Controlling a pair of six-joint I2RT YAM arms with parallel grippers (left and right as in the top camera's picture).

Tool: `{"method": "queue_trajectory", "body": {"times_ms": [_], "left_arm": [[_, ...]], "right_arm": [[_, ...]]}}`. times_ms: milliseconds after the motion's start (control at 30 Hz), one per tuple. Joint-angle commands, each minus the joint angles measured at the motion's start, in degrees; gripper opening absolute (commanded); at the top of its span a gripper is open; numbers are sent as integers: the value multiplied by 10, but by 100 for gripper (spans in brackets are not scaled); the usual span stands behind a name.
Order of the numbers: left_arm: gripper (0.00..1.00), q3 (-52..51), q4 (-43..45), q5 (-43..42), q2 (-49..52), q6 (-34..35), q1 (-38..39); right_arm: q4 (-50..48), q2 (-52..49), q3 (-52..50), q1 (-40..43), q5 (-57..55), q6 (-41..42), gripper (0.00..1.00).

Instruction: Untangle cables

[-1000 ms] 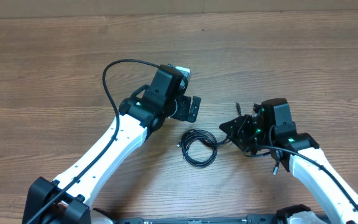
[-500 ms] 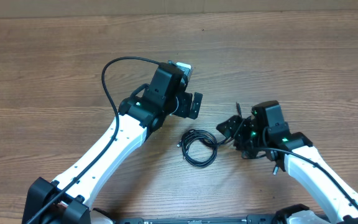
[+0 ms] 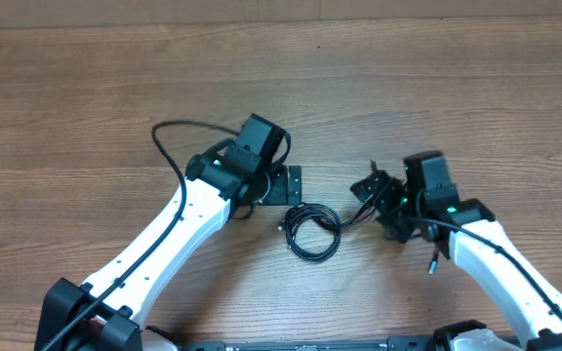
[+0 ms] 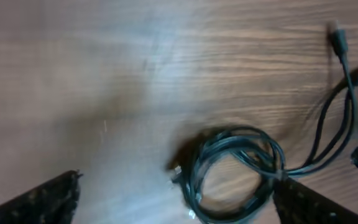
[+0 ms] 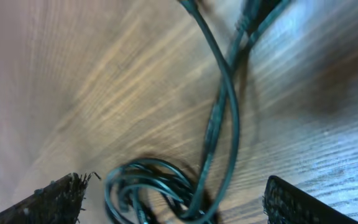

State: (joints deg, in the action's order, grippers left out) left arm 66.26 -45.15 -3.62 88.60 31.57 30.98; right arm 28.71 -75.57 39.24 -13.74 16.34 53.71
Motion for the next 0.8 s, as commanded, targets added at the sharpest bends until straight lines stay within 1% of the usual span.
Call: {"method": "queue_trajectory", "body": {"times_ms": [0, 33, 133, 167, 267, 400, 433, 467, 567, 600, 700, 767], "left_arm": [[100, 11, -5, -74, -16, 156, -5], [100, 11, -4, -97, -16, 156, -5], [100, 11, 6, -106, -16, 174, -5], [100, 11, 4, -115, -16, 195, -3], [93, 10, -18, -110, -16, 285, 11], [93, 3, -42, -107, -14, 421, 47], [93, 2, -42, -104, -14, 438, 54], [91, -1, -42, -91, -12, 470, 68], [73, -8, -45, -61, -3, 527, 99], [70, -10, -46, -56, 0, 545, 109], [69, -17, -53, -36, 16, 604, 137], [71, -17, -64, -28, 31, 645, 150]], "right_arm": [[19, 25, 51, 14, 4, -33, 92], [30, 29, 60, 17, 4, -36, 93], [52, 37, 82, 26, 4, -46, 94], [63, 40, 90, 30, 4, -47, 95], [83, 46, 104, 41, 4, -47, 95], [88, 52, 108, 45, 5, -59, 98], [91, 53, 108, 45, 4, -61, 98], [97, 54, 108, 45, 4, -61, 98], [108, 54, 108, 45, 4, -61, 98], [112, 54, 108, 45, 5, -60, 98], [125, 54, 108, 45, 4, -66, 98], [128, 54, 108, 45, 4, -92, 98]]}}
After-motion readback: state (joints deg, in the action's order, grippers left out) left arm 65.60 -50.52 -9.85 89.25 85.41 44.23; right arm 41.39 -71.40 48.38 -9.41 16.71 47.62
